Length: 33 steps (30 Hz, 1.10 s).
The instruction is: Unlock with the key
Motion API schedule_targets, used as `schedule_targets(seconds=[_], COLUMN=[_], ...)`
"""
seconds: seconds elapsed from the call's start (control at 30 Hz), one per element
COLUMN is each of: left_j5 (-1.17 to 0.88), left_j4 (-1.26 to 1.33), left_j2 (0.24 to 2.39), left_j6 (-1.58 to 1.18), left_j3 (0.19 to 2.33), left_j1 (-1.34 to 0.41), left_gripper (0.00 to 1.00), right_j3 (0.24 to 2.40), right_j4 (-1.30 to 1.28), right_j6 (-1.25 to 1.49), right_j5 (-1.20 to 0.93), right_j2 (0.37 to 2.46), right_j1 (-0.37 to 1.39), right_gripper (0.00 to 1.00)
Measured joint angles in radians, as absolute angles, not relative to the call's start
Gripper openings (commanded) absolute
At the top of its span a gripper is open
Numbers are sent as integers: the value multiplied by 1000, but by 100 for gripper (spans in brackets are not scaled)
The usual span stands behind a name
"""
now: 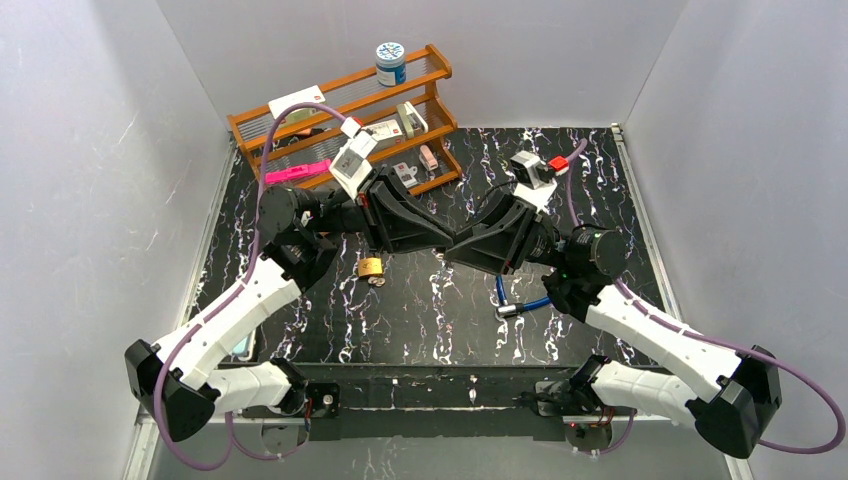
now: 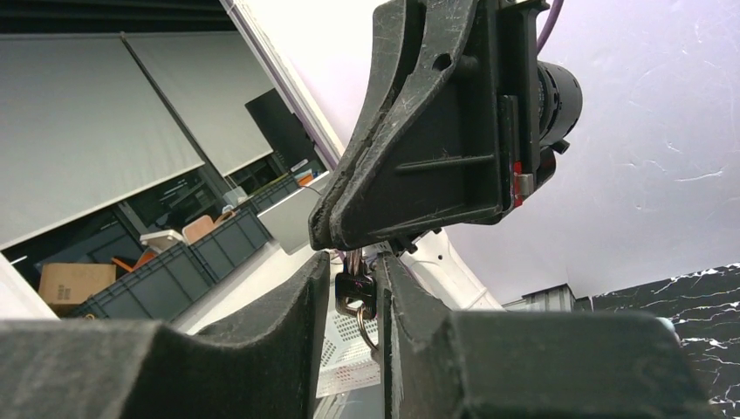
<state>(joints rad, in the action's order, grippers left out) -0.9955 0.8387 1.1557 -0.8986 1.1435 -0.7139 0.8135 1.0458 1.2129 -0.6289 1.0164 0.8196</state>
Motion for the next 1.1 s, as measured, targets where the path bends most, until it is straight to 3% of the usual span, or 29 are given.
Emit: schedule_targets(seconds=[0.13,0.3,0.4,0.43,0.53,0.6,0.77,0.97,1.1], left_j5=[-991,-990,-993,-994,-995,-995,-995,-999,-1004], left_j4=[846,863,867,867,871,884,894,911,921], left_j2=[1156,1156,1156,1156,1156,1156,1156,1155,1153], left_j6=[-884,-875,-873,-872,-871,-871,-871,-874,-875], left_j3=[1145,1145,1145,1145,1145,1145,1145,1145,1140], left_j1=[-716,-716,-722,-723,-726,-726,-726,-733,-733], left_gripper=[0,0,0,0,0,0,0,0,0], right_j3=[813,811,796,790,787,787,787,787,787], right_j4=[1044,1040,1040,1041,1040,1048,1056,1042,1039], right_j6=[1213,1206,1205,1205,1203,1203,1199,1201,1201], right_j5=[-634,-635,-628,-625,-625,-629,-631,-628,-628], right_j2=[1016,1006,992,986,975,969,960,969,970], right_j1=[820,820,820,820,820,820,820,820,820], right_gripper=[37,27,28,31,57,58,29,18,1])
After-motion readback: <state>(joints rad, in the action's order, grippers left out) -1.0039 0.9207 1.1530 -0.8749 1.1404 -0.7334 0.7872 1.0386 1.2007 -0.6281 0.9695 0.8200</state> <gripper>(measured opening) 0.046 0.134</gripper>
